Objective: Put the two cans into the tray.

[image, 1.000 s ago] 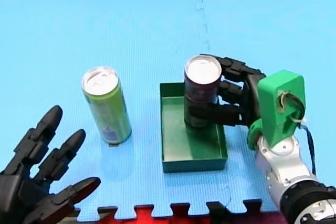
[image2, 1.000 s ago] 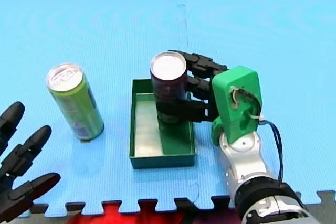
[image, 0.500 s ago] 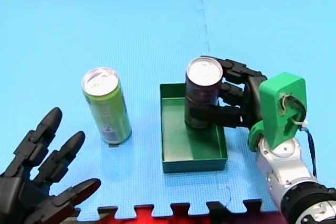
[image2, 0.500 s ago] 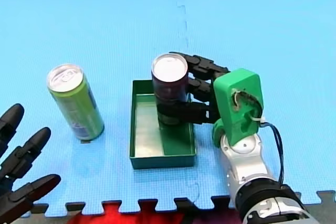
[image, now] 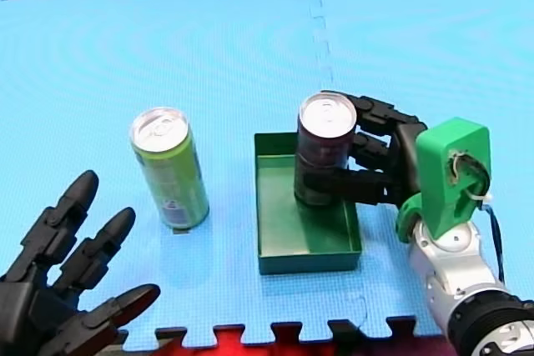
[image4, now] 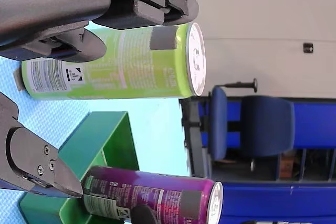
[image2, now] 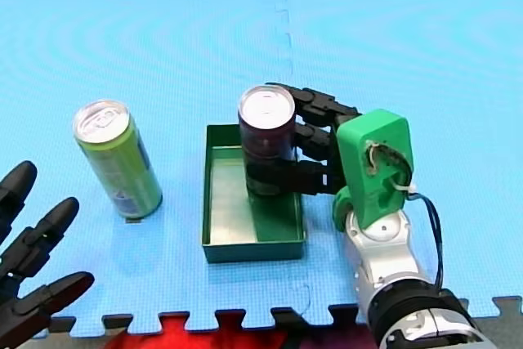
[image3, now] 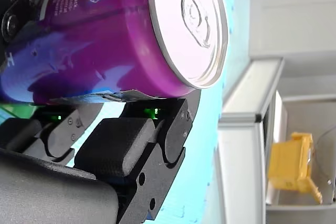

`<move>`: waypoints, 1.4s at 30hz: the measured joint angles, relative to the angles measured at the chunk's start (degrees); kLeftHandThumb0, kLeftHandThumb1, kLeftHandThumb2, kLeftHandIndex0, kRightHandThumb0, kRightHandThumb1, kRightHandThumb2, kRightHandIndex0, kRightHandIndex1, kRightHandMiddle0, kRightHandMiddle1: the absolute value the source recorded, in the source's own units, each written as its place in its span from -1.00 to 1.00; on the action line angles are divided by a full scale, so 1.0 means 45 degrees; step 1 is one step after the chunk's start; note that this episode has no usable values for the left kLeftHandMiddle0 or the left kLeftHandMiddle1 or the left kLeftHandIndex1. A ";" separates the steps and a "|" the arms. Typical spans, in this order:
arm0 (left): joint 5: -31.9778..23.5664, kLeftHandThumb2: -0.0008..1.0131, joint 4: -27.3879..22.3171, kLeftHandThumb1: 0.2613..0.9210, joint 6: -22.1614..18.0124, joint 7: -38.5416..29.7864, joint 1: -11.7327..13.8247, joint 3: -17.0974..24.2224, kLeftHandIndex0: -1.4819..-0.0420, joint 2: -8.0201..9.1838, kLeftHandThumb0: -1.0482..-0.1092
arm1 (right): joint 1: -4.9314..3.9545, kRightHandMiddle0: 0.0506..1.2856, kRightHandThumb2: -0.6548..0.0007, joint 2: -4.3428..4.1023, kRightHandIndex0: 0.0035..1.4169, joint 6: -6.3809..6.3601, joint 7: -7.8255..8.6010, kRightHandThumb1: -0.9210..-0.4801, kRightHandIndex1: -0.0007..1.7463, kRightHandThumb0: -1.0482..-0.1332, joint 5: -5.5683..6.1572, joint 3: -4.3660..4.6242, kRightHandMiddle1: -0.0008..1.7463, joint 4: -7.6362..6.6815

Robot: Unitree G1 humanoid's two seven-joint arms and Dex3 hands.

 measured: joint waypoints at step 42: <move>-0.0266 -0.99 0.0430 0.42 -0.0456 -0.0455 -0.0313 0.0134 0.68 -0.0002 -0.14 | -0.0249 -0.86 0.96 -0.0902 -0.74 -0.0303 -0.0774 -0.53 -1.00 -1.00 -0.2683 0.2226 -1.00 0.0307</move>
